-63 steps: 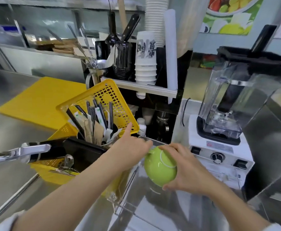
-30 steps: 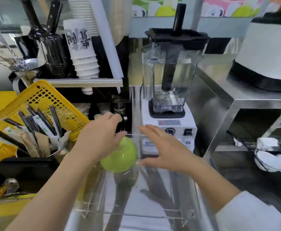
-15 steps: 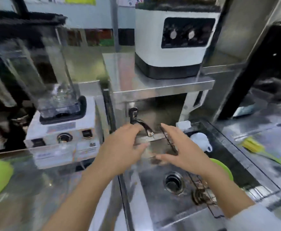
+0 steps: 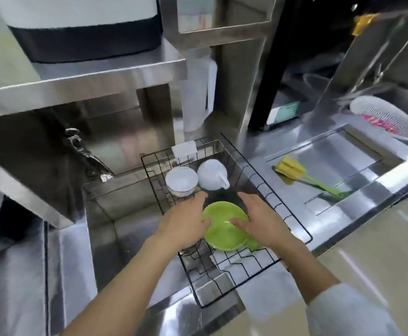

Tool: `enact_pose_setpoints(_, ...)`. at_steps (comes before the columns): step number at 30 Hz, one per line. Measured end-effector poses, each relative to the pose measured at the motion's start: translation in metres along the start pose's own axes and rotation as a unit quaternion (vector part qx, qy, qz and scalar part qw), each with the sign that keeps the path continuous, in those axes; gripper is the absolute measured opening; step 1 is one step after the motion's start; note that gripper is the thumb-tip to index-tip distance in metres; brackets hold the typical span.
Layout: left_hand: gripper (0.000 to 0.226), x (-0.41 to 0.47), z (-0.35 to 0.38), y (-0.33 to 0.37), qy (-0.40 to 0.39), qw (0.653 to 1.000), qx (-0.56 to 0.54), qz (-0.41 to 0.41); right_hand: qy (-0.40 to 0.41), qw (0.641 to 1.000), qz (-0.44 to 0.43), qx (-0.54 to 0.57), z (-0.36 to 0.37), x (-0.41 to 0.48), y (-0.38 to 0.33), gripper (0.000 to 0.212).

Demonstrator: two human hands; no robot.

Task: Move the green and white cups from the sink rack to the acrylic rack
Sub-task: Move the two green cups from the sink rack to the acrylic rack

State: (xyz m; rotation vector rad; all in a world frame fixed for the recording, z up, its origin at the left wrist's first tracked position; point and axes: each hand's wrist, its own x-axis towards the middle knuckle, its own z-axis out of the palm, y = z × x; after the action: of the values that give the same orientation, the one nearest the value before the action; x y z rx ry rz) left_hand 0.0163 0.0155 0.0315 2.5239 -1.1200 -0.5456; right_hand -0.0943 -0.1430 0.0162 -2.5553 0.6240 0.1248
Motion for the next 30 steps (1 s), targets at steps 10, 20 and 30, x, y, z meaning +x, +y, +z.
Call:
enact_pose_setpoints(10, 0.026, 0.021, 0.029, 0.003, -0.049, 0.993, 0.087, -0.061, -0.047, 0.996, 0.068, -0.041, 0.014, 0.014, 0.016, 0.014)
enact_pose_setpoints(20, 0.043, 0.019, 0.02, 0.011, 0.098, 0.989, -0.014, -0.107, 0.053, 0.997, -0.034, 0.047, -0.005, 0.021, 0.007, 0.011)
enact_pose_setpoints(30, 0.016, -0.016, -0.014, 0.002, 0.371, 0.898, -0.219, -0.092, 0.086, 0.905, -0.052, 0.413, -0.043, 0.015, -0.04, 0.021)
